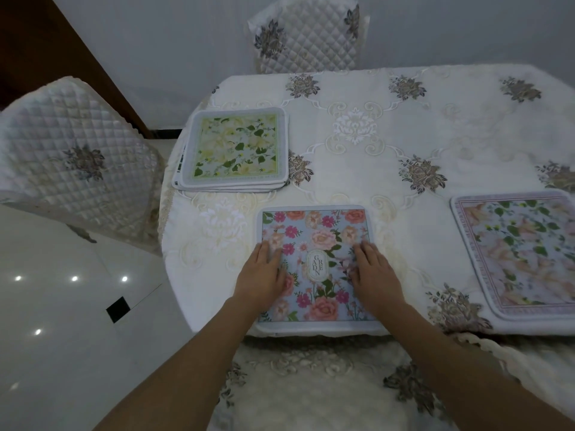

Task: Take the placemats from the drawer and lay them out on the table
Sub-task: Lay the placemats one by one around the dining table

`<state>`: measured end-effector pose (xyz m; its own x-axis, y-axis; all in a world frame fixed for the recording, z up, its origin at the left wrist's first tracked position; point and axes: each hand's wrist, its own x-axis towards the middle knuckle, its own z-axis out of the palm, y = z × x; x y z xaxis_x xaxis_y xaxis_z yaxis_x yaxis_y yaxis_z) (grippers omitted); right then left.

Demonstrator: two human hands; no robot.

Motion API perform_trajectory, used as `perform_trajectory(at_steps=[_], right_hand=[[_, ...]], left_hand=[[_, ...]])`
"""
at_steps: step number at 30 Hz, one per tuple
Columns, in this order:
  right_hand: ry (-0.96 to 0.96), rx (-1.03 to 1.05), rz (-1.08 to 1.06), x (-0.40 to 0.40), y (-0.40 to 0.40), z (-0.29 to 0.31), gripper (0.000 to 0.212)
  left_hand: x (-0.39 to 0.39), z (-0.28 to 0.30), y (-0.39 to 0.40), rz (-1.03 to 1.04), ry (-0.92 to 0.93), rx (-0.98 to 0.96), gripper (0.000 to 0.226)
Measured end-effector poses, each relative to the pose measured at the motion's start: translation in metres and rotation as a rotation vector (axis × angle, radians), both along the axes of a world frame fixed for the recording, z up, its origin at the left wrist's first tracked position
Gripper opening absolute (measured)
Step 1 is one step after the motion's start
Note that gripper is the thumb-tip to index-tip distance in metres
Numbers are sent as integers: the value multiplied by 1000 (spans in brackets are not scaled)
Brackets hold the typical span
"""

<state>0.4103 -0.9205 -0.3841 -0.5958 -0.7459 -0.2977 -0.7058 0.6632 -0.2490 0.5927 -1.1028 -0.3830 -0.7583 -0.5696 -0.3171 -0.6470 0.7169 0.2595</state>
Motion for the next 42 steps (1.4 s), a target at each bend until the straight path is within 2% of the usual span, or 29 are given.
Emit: perform_trajectory(at_steps=[7, 14, 18, 21, 24, 27, 29, 35, 42], right_hand=[[-36, 98, 1, 35, 33, 16, 63], [-203, 136, -57, 67, 53, 29, 56], [-184, 177, -21, 78, 57, 34, 56], [-163, 74, 136, 84, 52, 37, 59], [-164, 27, 362, 96, 43, 34, 70], [-175, 98, 441, 102, 42, 28, 75], [-173, 129, 413, 100, 47, 26, 75], [-198, 251, 145, 94, 71, 34, 68], [-158, 222, 13, 84, 66, 29, 69]], left_hand=[[27, 9, 32, -10, -14, 46, 55], [56, 16, 65, 1, 13, 91, 51], [63, 20, 75, -7, 1, 108, 42], [59, 24, 79, -121, 45, 63, 34], [56, 17, 89, -346, 46, 56, 49], [55, 16, 92, -393, -23, 59, 60], [58, 17, 88, -394, -21, 55, 57], [77, 17, 71, -311, -30, 97, 51], [75, 15, 69, -181, -35, 86, 48]])
